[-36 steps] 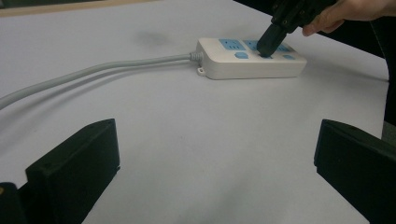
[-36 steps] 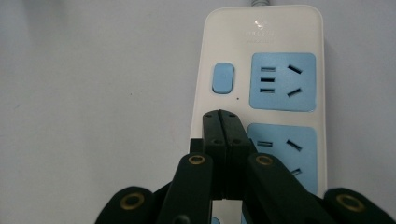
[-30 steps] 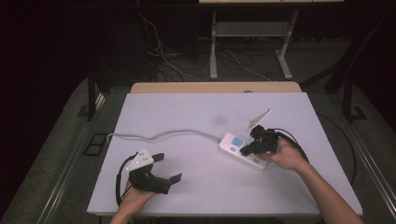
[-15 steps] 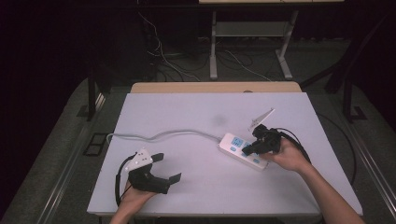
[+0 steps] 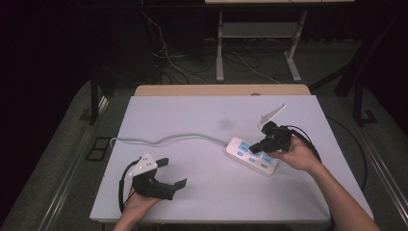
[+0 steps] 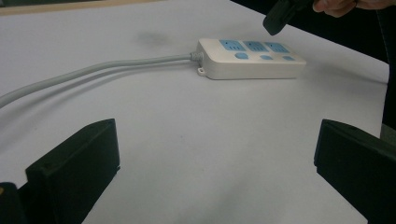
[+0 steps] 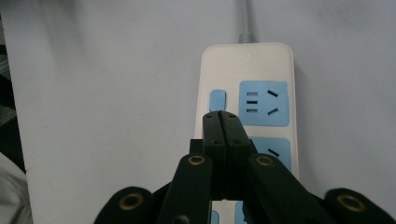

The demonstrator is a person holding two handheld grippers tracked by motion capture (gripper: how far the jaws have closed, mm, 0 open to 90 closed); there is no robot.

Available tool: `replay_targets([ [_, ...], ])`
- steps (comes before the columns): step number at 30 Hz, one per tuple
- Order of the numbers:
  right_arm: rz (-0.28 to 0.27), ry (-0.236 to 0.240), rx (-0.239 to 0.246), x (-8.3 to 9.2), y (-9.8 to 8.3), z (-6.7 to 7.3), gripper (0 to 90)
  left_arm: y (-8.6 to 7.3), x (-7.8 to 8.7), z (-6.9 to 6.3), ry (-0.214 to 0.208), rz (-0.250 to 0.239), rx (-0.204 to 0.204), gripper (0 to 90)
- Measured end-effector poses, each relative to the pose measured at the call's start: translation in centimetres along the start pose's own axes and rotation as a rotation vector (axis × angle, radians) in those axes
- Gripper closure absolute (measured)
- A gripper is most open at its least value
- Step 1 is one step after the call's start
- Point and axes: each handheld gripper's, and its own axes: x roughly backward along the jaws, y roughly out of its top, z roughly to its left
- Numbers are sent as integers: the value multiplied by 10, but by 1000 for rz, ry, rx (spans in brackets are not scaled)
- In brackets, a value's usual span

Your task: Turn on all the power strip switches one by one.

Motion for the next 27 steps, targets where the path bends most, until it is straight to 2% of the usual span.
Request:
replay_targets([
  [16, 16, 7, 27, -2, 23, 0, 899, 0, 0, 1, -2, 0, -2, 0],
  [27, 34, 19, 33, -16, 29, -1, 899, 0, 1, 2, 0, -3, 4, 0],
])
